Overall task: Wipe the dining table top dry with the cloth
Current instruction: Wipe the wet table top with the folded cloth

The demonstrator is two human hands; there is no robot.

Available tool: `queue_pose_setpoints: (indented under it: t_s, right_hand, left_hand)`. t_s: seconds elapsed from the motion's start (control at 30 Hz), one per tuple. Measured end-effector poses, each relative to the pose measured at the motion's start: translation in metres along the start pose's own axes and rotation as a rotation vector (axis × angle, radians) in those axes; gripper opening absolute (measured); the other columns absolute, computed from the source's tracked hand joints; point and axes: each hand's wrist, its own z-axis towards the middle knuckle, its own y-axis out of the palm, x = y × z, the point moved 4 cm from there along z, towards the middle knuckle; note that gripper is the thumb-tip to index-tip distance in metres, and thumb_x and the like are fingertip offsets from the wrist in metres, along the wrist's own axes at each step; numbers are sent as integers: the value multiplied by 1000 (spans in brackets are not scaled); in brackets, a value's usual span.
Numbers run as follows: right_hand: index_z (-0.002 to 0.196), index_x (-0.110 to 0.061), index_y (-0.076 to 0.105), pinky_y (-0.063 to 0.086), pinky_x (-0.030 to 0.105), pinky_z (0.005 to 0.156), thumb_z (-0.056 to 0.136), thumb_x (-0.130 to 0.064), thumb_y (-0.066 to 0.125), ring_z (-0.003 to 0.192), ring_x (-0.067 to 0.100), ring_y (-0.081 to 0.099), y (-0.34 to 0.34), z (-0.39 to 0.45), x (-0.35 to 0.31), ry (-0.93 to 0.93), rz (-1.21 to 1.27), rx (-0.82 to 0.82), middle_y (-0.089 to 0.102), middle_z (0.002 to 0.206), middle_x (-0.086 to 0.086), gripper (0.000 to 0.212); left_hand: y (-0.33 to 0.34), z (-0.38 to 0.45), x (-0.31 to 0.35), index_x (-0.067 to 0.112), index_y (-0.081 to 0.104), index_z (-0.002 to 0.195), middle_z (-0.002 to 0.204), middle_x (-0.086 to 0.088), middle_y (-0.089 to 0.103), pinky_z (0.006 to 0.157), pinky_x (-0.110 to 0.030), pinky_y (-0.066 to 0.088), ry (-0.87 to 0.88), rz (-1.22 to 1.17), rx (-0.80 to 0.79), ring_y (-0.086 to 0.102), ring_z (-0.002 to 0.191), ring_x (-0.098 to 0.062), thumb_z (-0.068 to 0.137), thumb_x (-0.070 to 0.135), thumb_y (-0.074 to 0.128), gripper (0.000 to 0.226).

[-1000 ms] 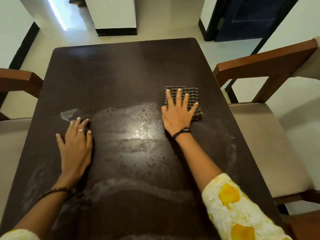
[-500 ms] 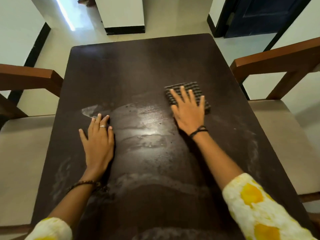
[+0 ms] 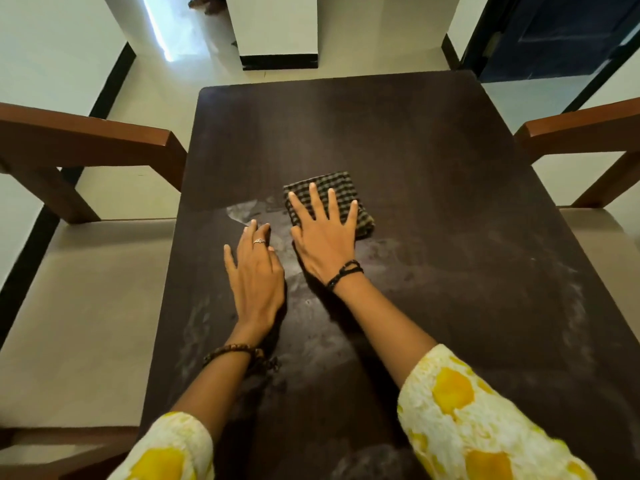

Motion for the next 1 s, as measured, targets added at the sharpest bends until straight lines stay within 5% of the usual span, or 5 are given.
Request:
queue_pose_setpoints:
  t_s: [0.17, 0.47, 0.7, 0.87, 1.0]
  right_hand:
    - [147, -39, 20, 0, 54, 114, 87, -47, 7, 145, 30, 11, -6, -7, 51, 22, -23, 82, 17, 158, 2, 62]
    - [151, -21, 14, -6, 62, 109, 96, -38, 38, 145, 33, 0, 3, 4, -6, 511, 169, 95, 6, 159, 8, 62]
    - [151, -19, 11, -8, 62, 109, 97, -38, 36, 145, 34, -3, 15, 24, -117, 190, 171, 19, 2, 159, 9, 63]
    - [150, -32, 12, 1, 53, 114, 88, -49, 7, 146, 22, 11, 9, 15, -72, -256, -29, -9, 11, 159, -3, 65]
    - [150, -31, 12, 0, 51, 114, 81, -51, -1, 146, 21, 12, 4, 15, -23, -94, -47, 21, 12, 159, -4, 72]
  left_hand:
    - [-38, -3, -43, 7, 37, 138, 151, -10, 24, 115, -40, 10, 23, 96, -46, 14, 141, -22, 96, 15, 41, 43]
    - [-64, -16, -95, 17, 28, 143, 142, -11, 40, 96, -46, 40, -201, 34, 4, 46, 121, -31, 97, 33, 35, 49]
    - [-67, -17, -93, 21, 27, 143, 139, -8, 41, 82, -36, 43, -250, -23, 5, 51, 114, -27, 96, 35, 35, 49]
    - [-65, -18, -93, 21, 26, 143, 138, -7, 41, 78, -32, 40, -237, -44, 14, 53, 110, -26, 97, 35, 35, 49]
    - [-65, -17, -93, 17, 18, 146, 143, -8, 37, 86, -38, 43, -239, -50, 15, 48, 118, -28, 97, 34, 35, 55]
